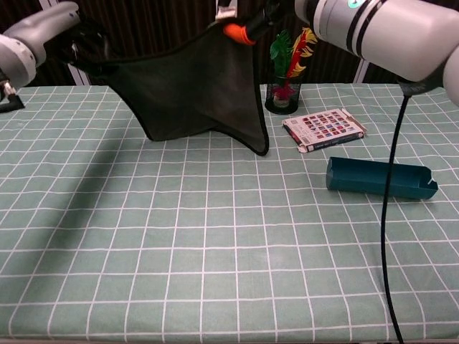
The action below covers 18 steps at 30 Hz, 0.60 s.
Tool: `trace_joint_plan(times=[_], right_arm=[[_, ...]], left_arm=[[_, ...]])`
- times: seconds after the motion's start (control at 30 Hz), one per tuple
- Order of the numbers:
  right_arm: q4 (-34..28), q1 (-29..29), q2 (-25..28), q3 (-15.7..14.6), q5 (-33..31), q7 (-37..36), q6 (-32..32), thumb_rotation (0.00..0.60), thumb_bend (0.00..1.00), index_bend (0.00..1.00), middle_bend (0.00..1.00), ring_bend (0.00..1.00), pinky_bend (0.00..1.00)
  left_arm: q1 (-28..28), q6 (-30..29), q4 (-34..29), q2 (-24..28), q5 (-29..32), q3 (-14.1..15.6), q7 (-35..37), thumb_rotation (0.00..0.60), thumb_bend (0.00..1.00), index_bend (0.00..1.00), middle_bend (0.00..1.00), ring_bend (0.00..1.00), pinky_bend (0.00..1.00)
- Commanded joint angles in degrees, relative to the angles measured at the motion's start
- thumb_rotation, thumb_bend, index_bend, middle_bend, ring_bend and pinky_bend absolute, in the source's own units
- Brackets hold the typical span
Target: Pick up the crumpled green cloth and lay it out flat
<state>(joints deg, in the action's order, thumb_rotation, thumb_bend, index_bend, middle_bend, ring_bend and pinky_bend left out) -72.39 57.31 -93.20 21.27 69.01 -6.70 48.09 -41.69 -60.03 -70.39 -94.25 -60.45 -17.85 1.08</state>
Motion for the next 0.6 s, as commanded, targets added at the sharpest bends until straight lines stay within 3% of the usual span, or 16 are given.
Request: trace_joint_plan(times=[0.03, 0.2, 0.6], right_arm=[[-0.7, -1.52, 2.06, -3.76, 4.06, -4.74, -2.47, 0.599, 0.41, 0.59, 0.14, 0.0, 0.0], [-2.42, -2.66, 3.81, -7.36, 7.79, -8.36, -3.68, 0.6, 0.41, 0.59, 0.13, 0.0, 0.0], [-6.0, -6.14, 5.69, -13.46, 12.54, -9.9, -1.77, 0.6, 0.41, 0.59, 0.14, 0.0, 0.0]], left_arm=[[2.44, -1.15, -3.1, 1.28, -3.43, 3.83, -1.43, 0.6, 0.55, 0.79, 0.46, 0.28, 0.27], [4.7, -2.39, -6.58, 2.8, -7.45, 7.88, -2.43, 0.6, 0.54, 0.79, 0.46, 0.28, 0.27], [7.91, -2.52, -11.93, 4.63, -11.63, 13.54, -5.67, 0.6, 0.52, 0.78, 0.46, 0.28, 0.28]])
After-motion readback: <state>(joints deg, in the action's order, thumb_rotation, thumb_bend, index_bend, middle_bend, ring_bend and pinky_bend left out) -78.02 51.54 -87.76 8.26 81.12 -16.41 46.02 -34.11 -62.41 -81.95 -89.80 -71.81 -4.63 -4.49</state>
